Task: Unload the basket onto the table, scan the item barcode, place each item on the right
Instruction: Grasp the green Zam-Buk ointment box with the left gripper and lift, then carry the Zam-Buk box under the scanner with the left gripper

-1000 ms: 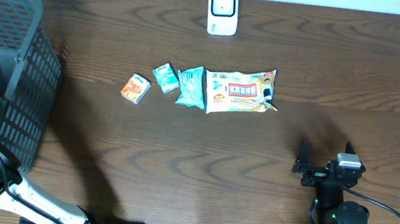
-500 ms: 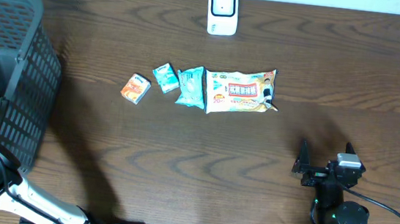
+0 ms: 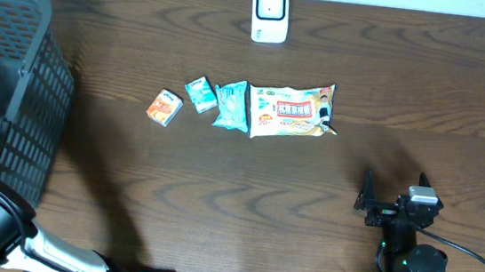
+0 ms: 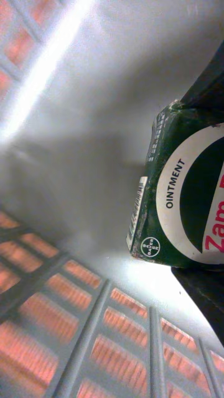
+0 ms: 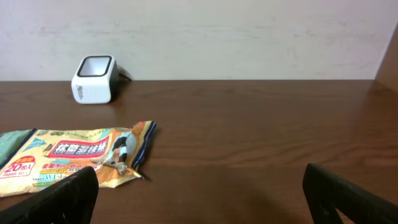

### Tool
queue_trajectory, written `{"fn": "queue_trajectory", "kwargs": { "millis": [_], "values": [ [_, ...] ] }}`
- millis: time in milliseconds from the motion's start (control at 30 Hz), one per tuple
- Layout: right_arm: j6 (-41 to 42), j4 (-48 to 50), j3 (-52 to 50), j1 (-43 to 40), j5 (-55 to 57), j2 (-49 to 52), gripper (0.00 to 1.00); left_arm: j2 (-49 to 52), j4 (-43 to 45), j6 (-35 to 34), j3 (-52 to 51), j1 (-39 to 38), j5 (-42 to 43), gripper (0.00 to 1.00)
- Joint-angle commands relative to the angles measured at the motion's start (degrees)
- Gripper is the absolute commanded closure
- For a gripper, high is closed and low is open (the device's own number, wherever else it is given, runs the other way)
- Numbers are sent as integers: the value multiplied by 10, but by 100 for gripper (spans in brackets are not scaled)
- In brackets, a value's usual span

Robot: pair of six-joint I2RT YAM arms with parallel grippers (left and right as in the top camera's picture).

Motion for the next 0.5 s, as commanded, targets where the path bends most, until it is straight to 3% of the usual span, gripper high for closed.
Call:
{"fn": "queue_trajectory", "kwargs": {
  "millis": [0, 133, 467],
  "values": [
    [4, -3, -1, 4, 1, -3, 1, -39, 3, -34, -3, 0, 28, 48],
    [4, -3, -1, 4, 1, -3, 1, -93, 13, -60, -3, 0, 72, 48],
    [4, -3, -1, 4, 1, -3, 1, -250, 90, -220, -3, -8, 195, 47]
  ]
}}
